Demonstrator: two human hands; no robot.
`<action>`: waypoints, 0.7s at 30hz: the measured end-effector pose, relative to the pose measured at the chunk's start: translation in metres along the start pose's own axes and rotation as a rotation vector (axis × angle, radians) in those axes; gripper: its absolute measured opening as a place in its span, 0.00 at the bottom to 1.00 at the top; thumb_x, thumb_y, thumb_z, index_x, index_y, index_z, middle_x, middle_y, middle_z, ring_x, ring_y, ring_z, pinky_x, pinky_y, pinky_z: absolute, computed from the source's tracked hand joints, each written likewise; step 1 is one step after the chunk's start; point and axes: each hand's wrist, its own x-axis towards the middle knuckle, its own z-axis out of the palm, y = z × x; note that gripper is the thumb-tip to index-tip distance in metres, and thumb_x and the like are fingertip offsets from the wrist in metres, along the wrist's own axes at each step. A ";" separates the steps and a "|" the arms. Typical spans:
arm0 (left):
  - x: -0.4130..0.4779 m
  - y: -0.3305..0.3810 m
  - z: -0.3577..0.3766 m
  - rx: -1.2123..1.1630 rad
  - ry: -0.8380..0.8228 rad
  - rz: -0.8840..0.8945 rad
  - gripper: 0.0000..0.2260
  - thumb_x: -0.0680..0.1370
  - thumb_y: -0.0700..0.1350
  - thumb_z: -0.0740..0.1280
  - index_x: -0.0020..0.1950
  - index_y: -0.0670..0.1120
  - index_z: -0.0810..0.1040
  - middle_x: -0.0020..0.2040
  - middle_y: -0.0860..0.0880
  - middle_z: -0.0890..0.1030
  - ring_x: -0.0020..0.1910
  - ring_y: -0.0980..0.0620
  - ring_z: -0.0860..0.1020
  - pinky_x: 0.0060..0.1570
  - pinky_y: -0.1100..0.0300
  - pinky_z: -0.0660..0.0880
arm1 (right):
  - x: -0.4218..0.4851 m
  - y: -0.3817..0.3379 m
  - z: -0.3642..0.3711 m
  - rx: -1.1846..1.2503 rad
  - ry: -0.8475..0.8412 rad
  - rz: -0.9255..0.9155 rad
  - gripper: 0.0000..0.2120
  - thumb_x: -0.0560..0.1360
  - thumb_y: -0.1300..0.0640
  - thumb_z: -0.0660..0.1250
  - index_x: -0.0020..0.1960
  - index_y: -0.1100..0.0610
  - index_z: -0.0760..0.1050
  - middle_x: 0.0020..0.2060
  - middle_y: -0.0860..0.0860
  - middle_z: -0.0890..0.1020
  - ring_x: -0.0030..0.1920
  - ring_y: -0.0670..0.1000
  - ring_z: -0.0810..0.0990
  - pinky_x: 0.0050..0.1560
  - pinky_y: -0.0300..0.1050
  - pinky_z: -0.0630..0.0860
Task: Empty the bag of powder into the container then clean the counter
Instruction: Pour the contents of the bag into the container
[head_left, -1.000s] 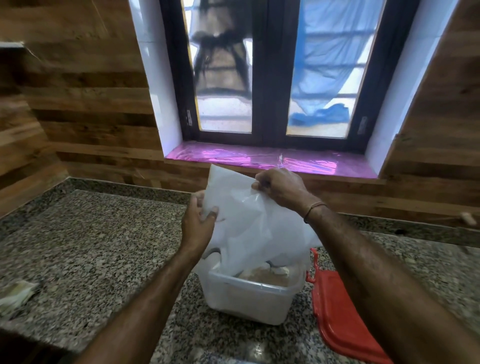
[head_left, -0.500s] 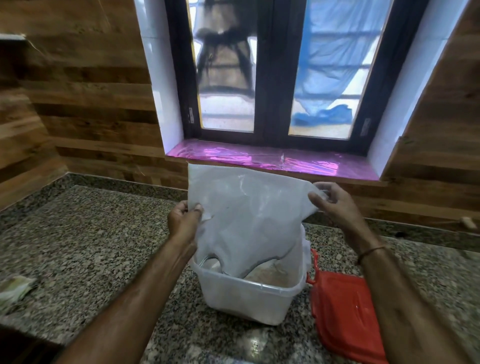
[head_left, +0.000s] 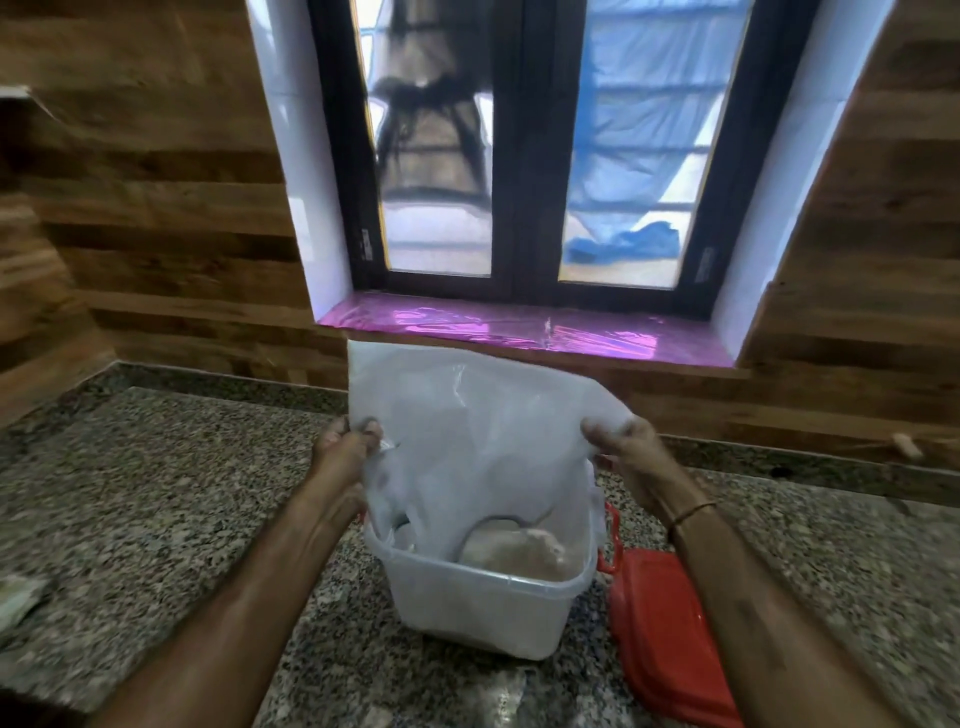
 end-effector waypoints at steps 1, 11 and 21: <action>0.001 -0.001 -0.004 0.010 0.002 -0.002 0.09 0.81 0.33 0.65 0.53 0.46 0.80 0.50 0.43 0.83 0.43 0.44 0.81 0.40 0.54 0.78 | 0.002 0.000 0.006 -0.017 0.060 -0.045 0.09 0.71 0.59 0.78 0.50 0.58 0.82 0.39 0.48 0.88 0.37 0.46 0.85 0.40 0.45 0.78; 0.010 0.001 -0.017 -0.074 0.012 -0.109 0.12 0.79 0.32 0.66 0.59 0.45 0.80 0.55 0.40 0.84 0.51 0.41 0.81 0.49 0.46 0.81 | 0.004 -0.010 0.014 0.012 -0.194 0.058 0.47 0.52 0.45 0.88 0.66 0.58 0.77 0.60 0.55 0.85 0.60 0.56 0.84 0.60 0.57 0.80; 0.005 0.006 -0.017 -0.094 -0.008 -0.058 0.09 0.80 0.34 0.66 0.56 0.44 0.81 0.55 0.41 0.84 0.51 0.41 0.82 0.55 0.42 0.81 | 0.002 0.001 0.021 -0.057 -0.084 0.051 0.15 0.73 0.63 0.73 0.59 0.64 0.80 0.49 0.54 0.88 0.51 0.54 0.86 0.47 0.42 0.84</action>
